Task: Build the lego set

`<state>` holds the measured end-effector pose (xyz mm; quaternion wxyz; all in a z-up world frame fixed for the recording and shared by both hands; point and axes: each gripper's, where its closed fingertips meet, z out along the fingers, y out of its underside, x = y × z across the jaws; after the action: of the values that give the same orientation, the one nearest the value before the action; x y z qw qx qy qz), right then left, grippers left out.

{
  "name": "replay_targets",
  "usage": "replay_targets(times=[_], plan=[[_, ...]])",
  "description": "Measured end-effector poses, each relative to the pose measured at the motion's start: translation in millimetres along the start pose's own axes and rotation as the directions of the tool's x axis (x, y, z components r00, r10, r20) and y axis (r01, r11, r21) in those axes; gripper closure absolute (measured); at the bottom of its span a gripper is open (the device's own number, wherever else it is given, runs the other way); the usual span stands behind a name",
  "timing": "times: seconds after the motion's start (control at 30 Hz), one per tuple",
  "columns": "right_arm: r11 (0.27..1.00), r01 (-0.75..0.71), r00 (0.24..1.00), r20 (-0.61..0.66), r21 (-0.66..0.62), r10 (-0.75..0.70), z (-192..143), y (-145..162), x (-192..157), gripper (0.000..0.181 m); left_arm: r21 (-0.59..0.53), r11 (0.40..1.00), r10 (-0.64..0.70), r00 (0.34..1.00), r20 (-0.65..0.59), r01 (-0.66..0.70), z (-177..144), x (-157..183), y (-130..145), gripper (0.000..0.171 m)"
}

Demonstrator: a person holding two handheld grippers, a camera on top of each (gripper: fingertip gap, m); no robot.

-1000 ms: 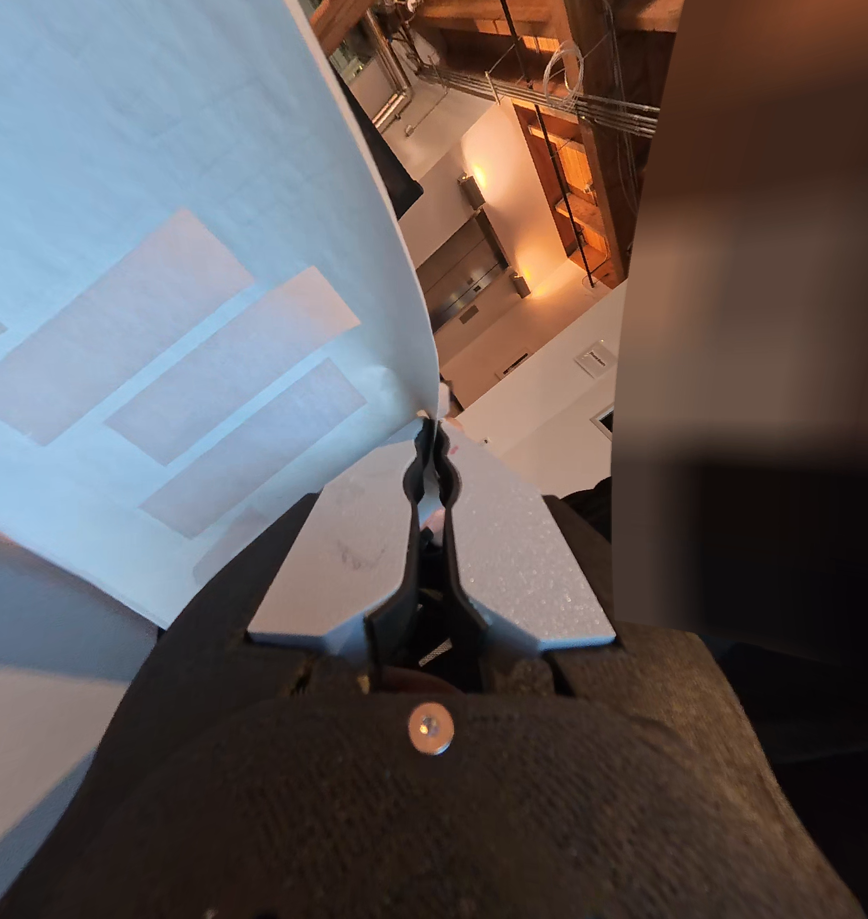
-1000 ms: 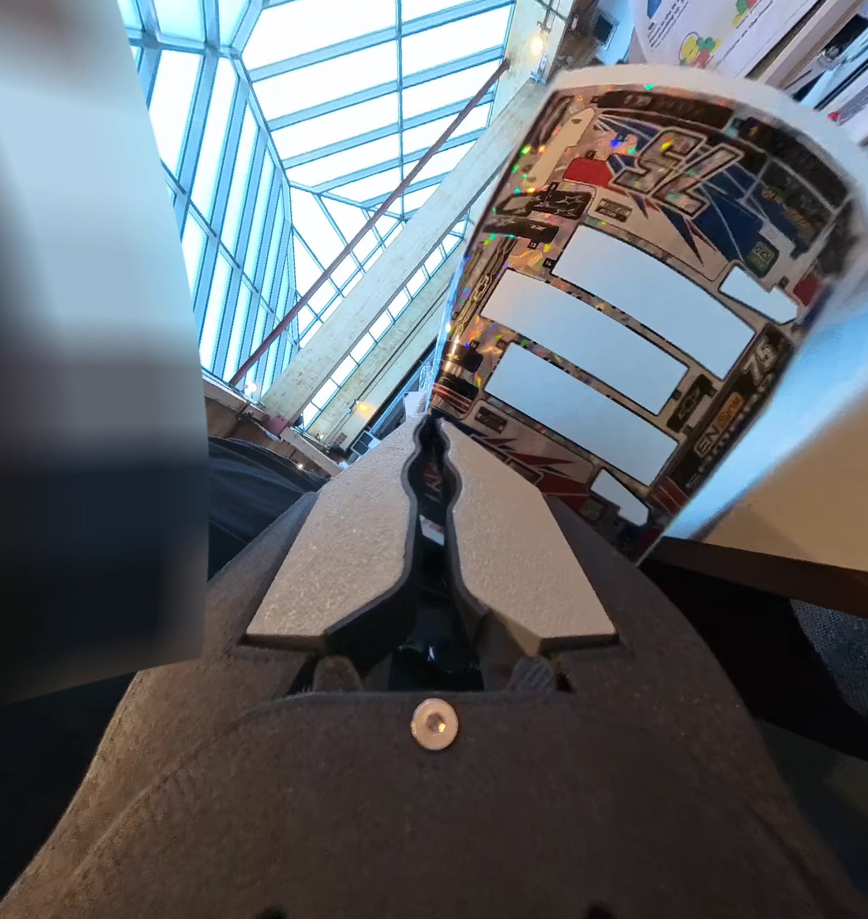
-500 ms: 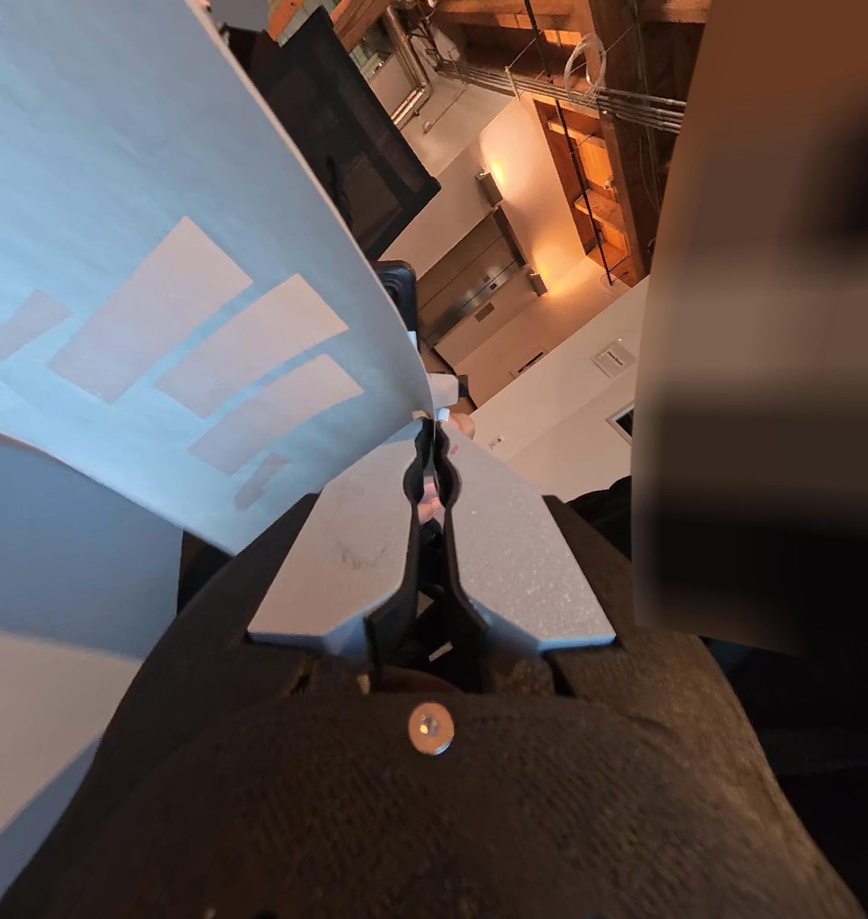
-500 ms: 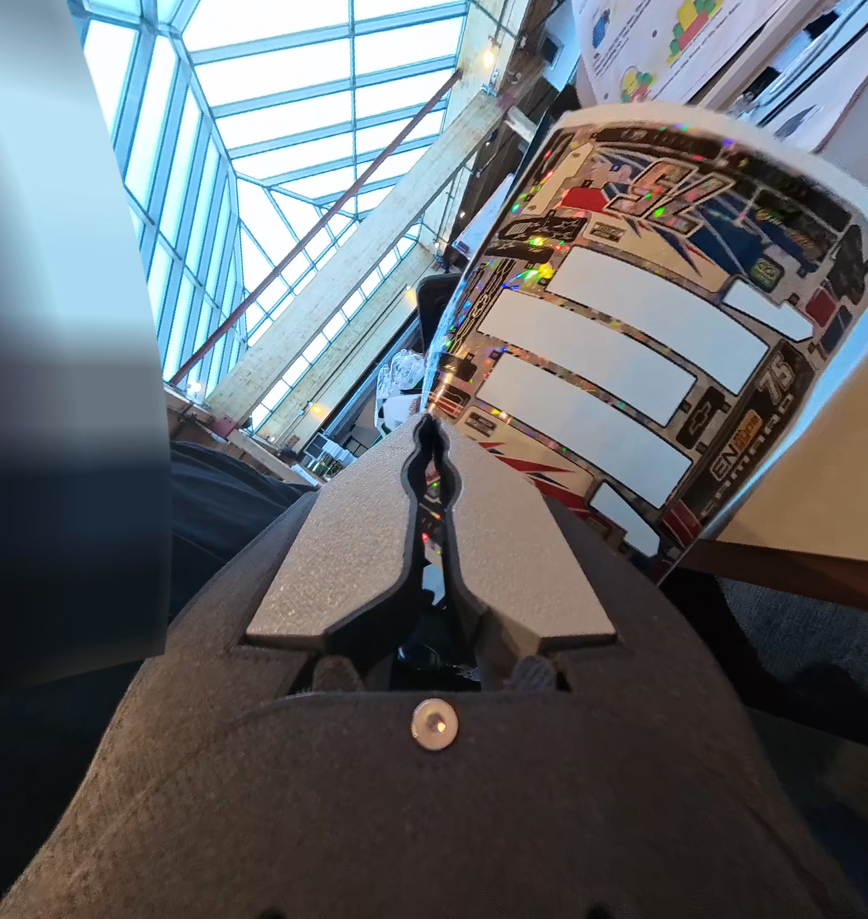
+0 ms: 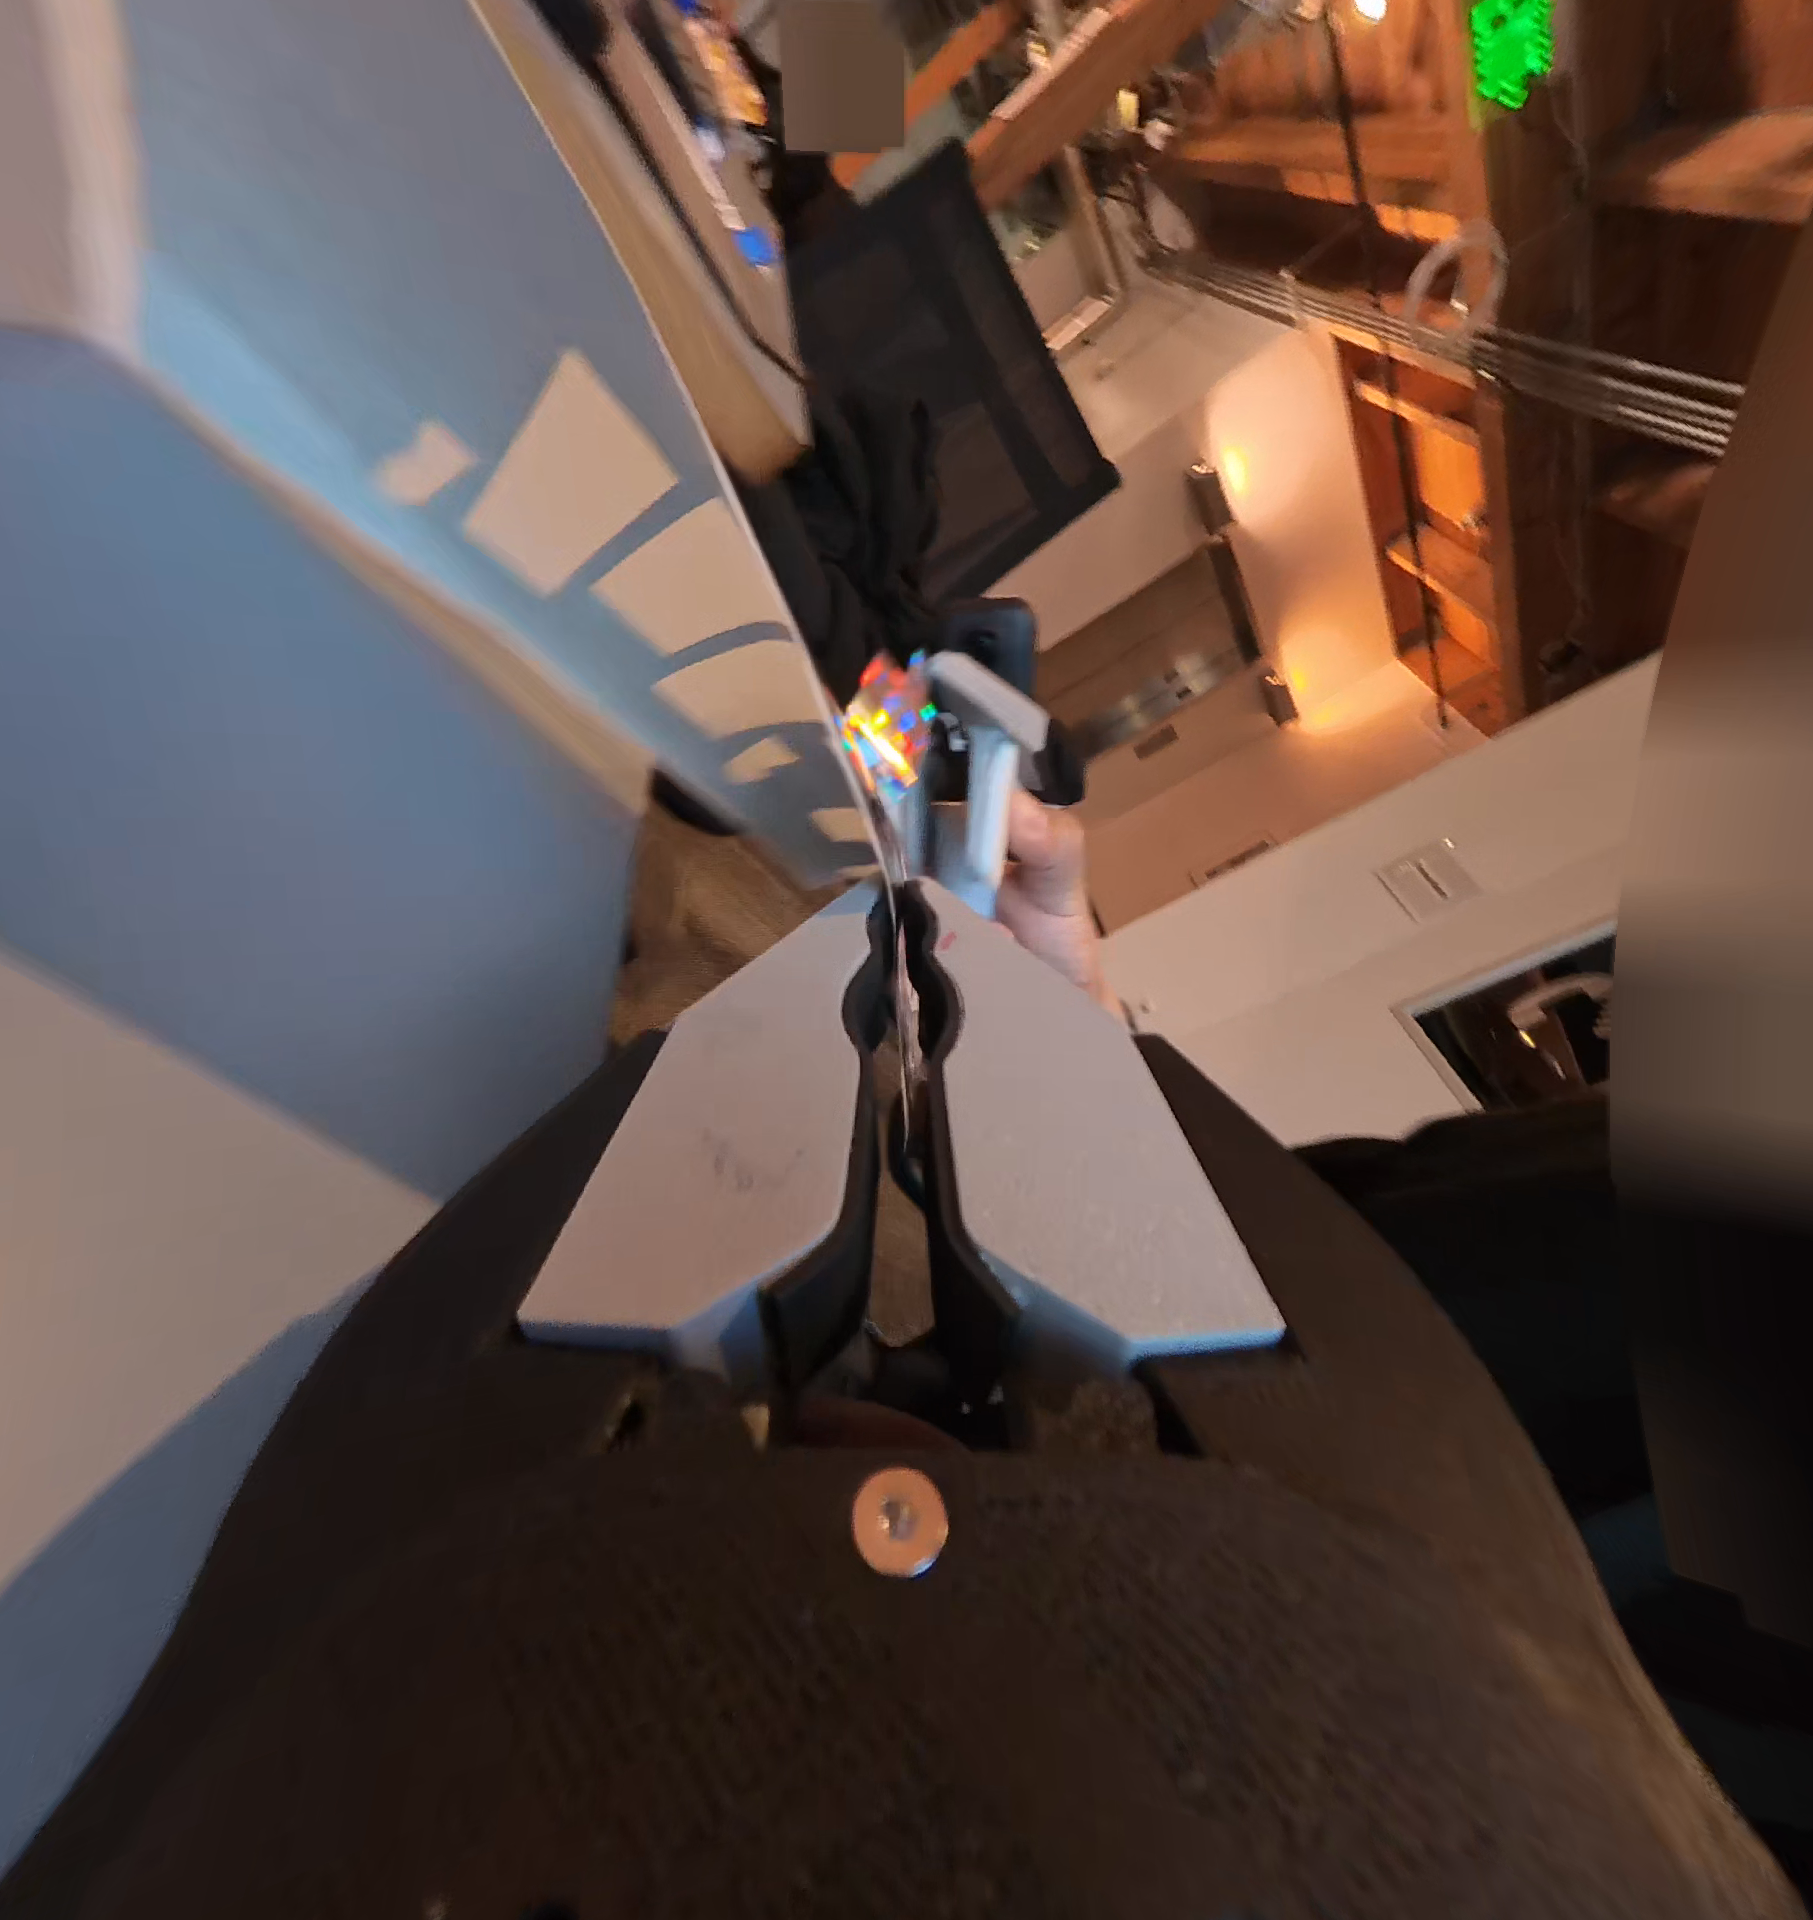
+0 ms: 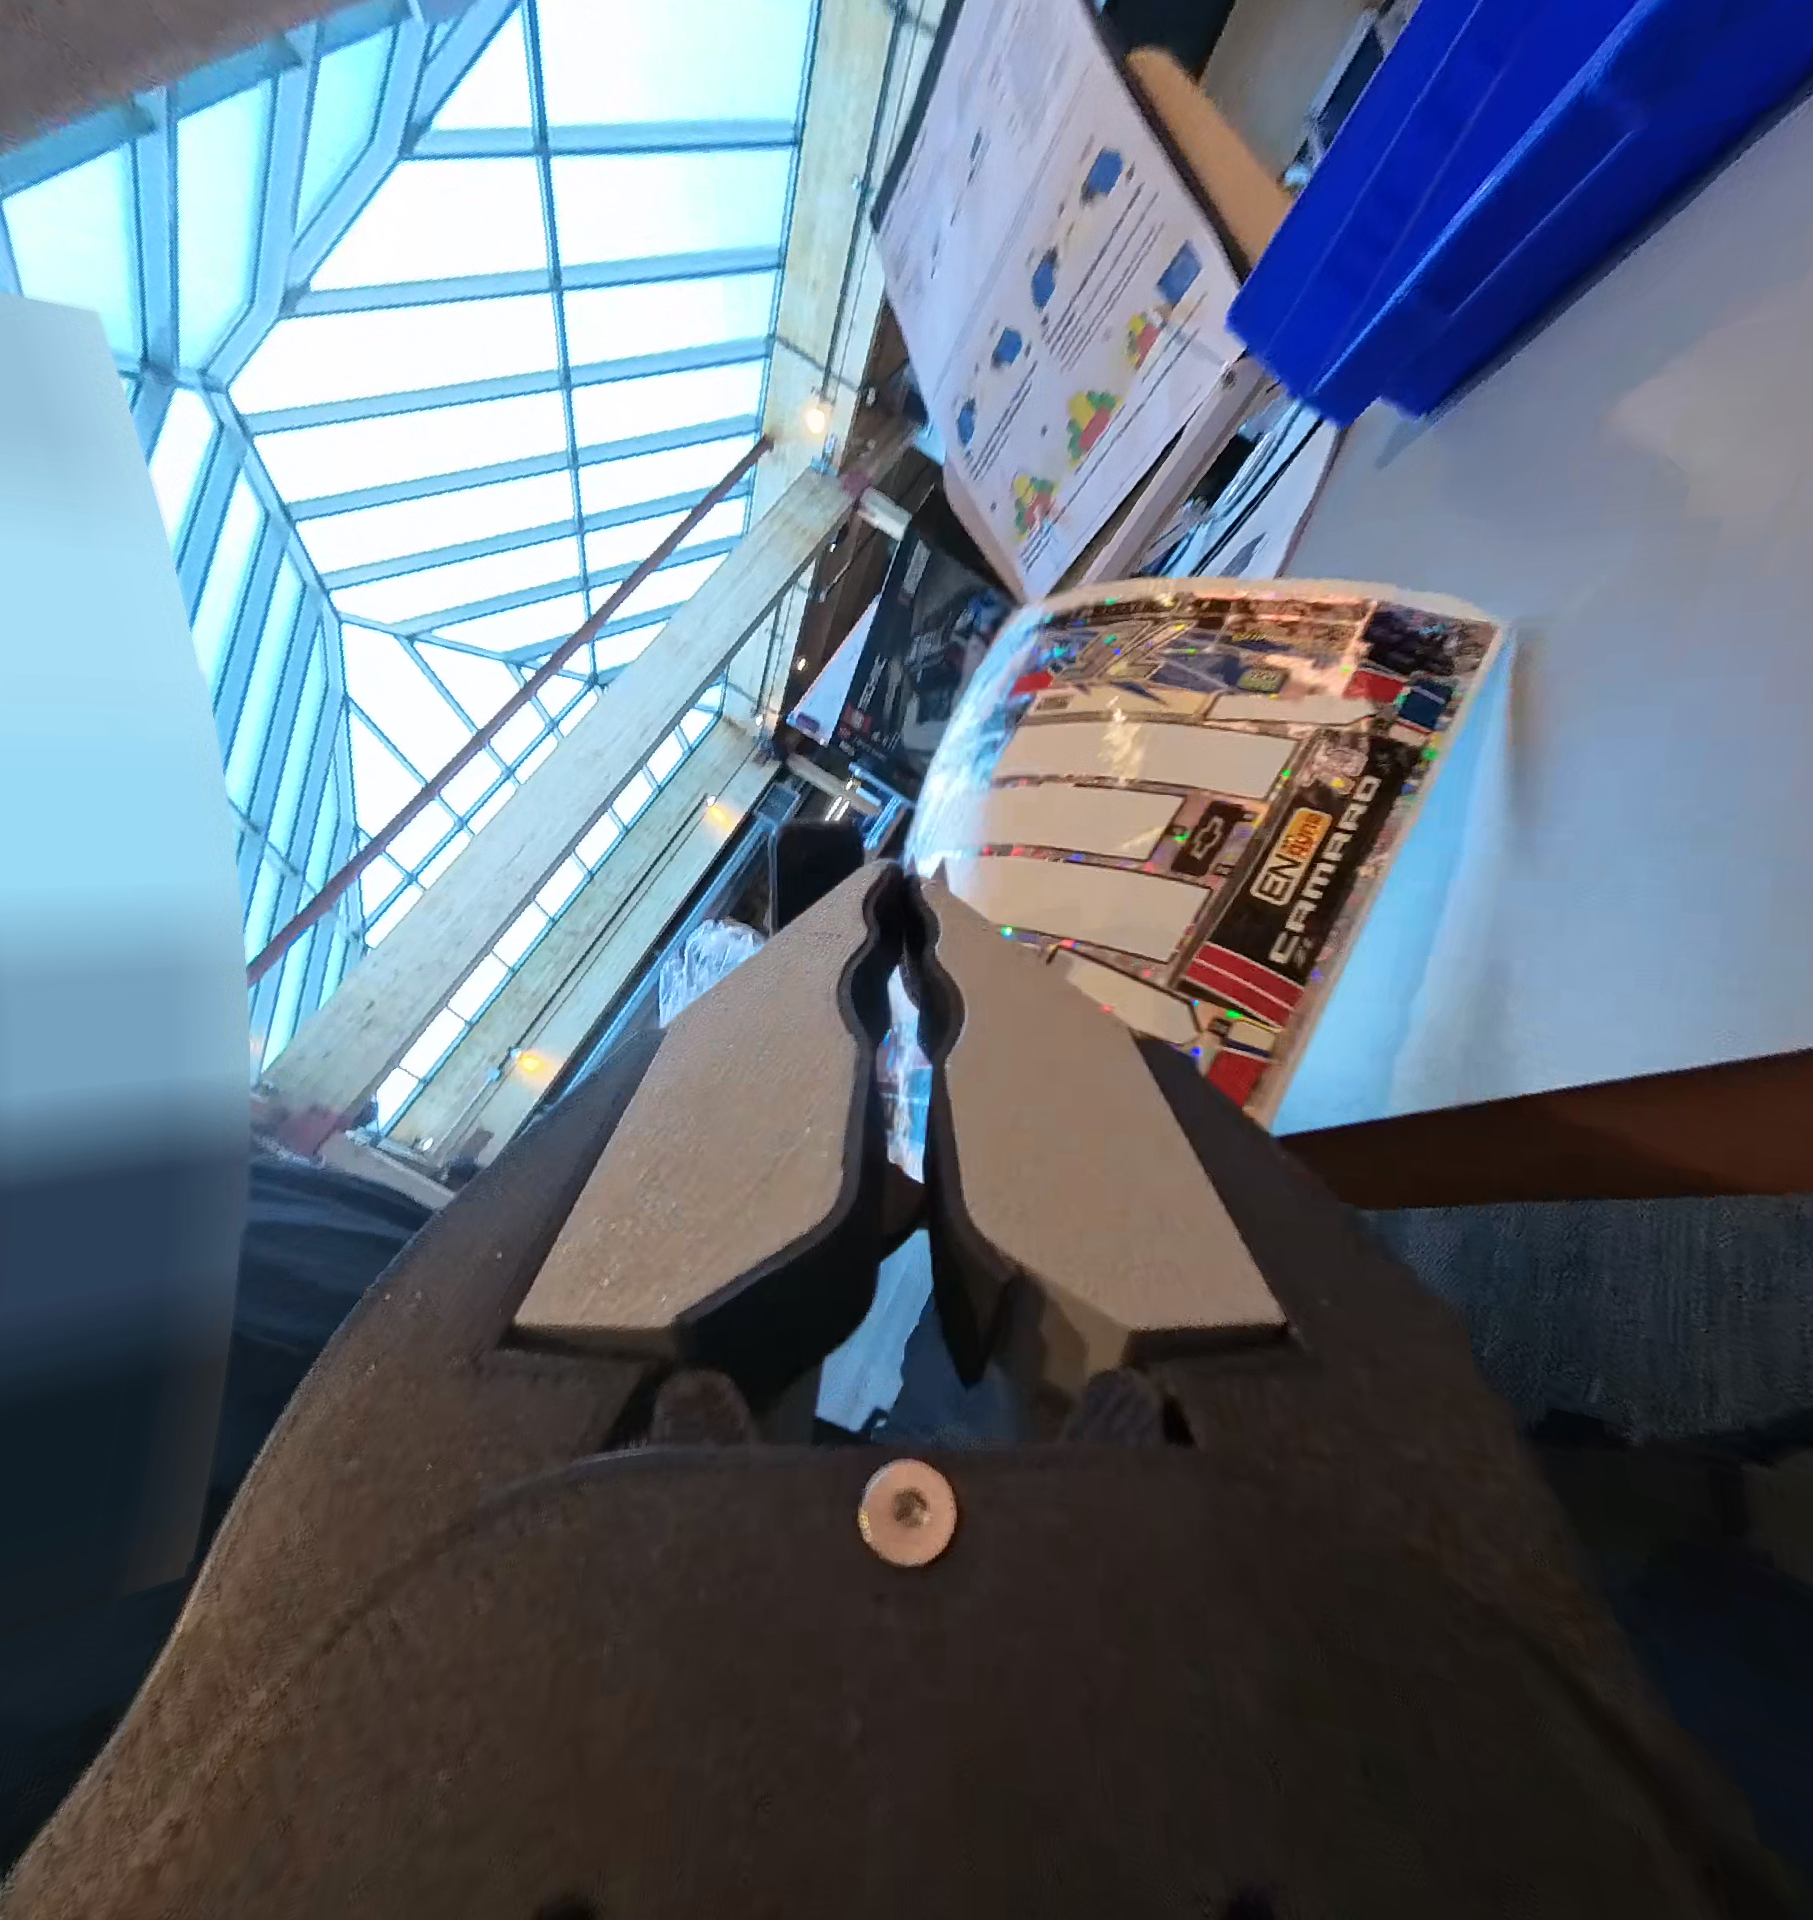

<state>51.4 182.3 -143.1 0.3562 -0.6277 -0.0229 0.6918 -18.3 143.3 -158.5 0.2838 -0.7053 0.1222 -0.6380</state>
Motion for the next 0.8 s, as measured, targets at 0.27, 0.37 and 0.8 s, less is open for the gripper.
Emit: replay_targets(times=[0.27,0.37,0.8], plan=[[0.989,0.057,0.994,-0.099,0.138,-0.044,-27.1,-51.6,19.7,0.181,0.007,0.999,-0.054,0.984,0.170,0.054,3.2,-38.7,-5.6,0.171],[0.983,0.087,0.991,-0.116,0.163,-0.069,-34.1,-64.9,19.5,0.181,0.008,0.999,-0.046,0.971,0.236,0.045,4.0,-50.6,-10.4,0.171],[0.967,0.222,0.969,-0.138,0.128,-0.204,-19.9,-76.5,2.7,0.181,-0.152,0.985,0.143,0.866,0.479,-0.079,-13.1,-79.4,-1.9,0.112]])
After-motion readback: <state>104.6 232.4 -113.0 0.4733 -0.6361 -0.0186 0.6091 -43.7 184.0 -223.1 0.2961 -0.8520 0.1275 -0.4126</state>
